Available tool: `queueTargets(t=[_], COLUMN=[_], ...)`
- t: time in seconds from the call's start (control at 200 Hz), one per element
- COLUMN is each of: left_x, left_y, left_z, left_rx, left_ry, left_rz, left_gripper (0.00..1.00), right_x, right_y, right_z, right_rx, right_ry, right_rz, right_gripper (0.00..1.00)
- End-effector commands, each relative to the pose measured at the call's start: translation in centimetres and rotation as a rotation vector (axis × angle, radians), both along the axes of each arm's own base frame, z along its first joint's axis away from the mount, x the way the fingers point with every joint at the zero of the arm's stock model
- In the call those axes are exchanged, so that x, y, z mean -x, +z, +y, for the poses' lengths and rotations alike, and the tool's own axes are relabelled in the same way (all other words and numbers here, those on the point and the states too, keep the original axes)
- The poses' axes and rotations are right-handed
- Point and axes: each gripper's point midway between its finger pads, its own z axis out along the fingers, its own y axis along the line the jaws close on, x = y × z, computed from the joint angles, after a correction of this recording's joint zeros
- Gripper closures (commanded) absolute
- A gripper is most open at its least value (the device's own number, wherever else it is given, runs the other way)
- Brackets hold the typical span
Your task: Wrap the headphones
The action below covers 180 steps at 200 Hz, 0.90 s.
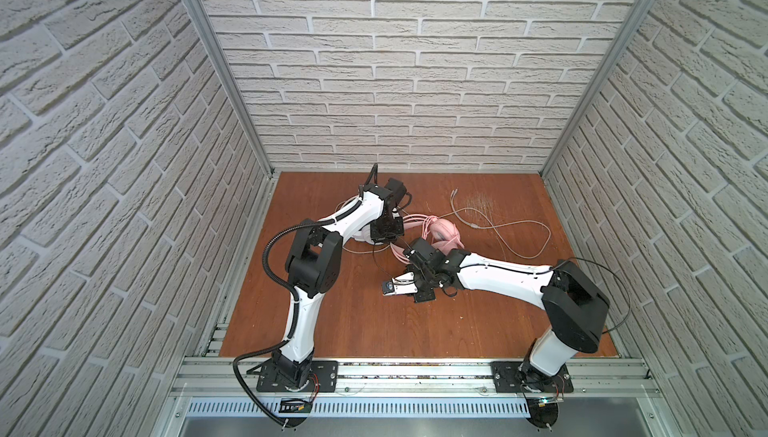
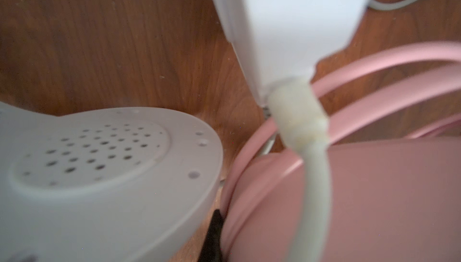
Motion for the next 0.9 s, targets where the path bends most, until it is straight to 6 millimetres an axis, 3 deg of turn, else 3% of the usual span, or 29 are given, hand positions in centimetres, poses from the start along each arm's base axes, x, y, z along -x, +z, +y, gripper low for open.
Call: queueTargets(t=[0.0,0.55,0.895], left_x=[-0.2,0.1,-0.1], left_y=[1.6,4.4,6.2], left_z=[-0.6,-1.3,-1.6], left_rx=[0.052,0.073,0.092], left_ry=[0.014,0.012,0.006], left_rz=[-0.032,-0.101,-0.155], left_gripper=[1.00,1.00,1.00], right_x=[-0.4,-1.9,-4.3], right_y=[2.9,9.4,11.1], right_z=[0.7,-0.6,-3.0], right_rx=[-0.140,-0.458,-0.541], right_ry=[-0.081,-0.398,-0.616], right_rz=[0.003,0.032,0.076], right_gripper=[0.94,0.94,0.94])
